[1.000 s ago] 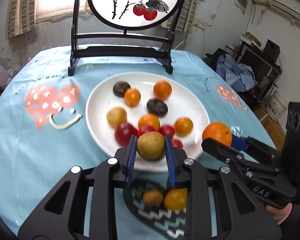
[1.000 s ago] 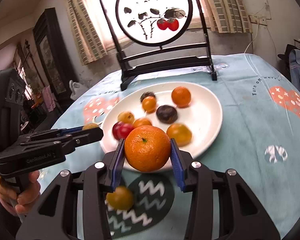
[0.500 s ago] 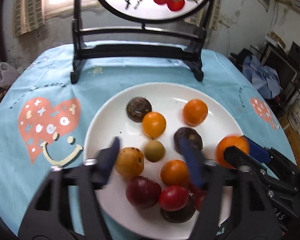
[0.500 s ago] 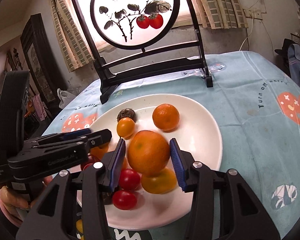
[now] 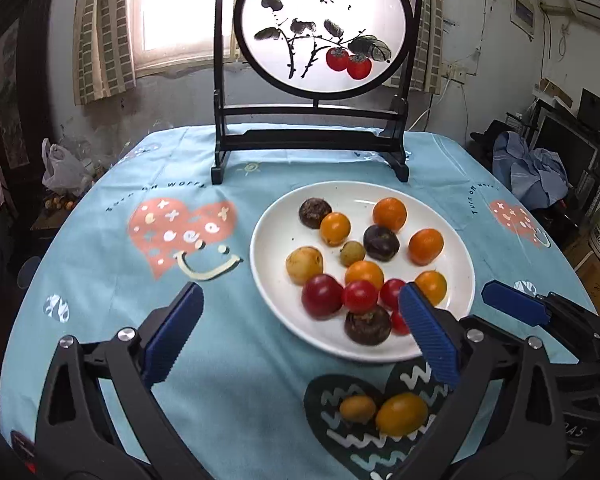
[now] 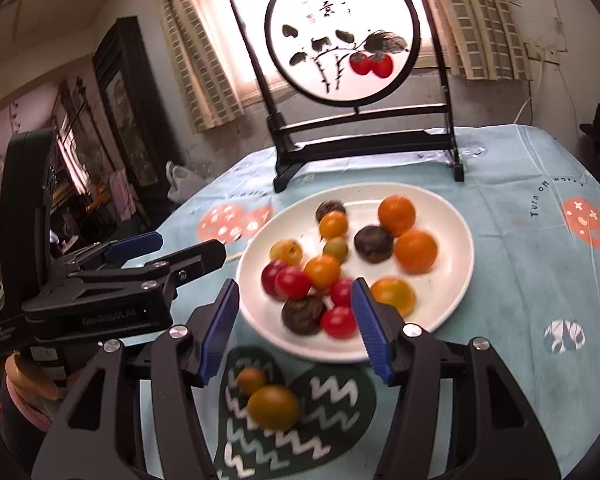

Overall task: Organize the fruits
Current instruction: 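Carry both fruits onto the white plate and open both tools, then grasp the large yellow-green tomato with the right tool while the left tool grasps a small yellow fruit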

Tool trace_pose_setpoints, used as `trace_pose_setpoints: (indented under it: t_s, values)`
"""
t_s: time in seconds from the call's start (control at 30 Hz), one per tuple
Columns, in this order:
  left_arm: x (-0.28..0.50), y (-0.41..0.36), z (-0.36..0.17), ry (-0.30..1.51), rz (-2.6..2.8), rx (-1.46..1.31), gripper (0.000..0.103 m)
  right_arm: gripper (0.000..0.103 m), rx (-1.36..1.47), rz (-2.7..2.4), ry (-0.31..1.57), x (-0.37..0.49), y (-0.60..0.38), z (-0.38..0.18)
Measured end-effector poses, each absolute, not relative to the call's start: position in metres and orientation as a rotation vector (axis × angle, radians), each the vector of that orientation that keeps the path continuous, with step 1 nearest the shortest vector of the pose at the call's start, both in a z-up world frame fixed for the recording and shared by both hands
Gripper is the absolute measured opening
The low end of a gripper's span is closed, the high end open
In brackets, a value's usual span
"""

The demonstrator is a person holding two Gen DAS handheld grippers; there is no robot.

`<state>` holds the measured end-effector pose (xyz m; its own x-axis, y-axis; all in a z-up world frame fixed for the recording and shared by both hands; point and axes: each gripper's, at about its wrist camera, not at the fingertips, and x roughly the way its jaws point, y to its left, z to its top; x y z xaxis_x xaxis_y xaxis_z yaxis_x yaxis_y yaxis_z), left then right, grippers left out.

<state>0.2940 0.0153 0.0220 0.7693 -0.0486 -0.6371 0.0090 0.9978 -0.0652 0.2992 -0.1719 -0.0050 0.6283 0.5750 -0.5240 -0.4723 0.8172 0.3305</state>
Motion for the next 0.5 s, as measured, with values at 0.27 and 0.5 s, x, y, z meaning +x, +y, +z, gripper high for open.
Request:
trace_pose_setpoints:
  t_s: [0.27, 0.5]
  values:
    - [0.284, 0.053, -0.021, 0.787, 0.044, -0.167, 0.1, 0.059, 0.084, 0.632, 0.773, 0.286, -0.153, -0.04]
    - [0.281, 0.064, -0.021, 0.783, 0.075, -0.224, 0.1, 0.059, 0.003, 0.66, 0.821, 0.282, -0.137, -0.054]
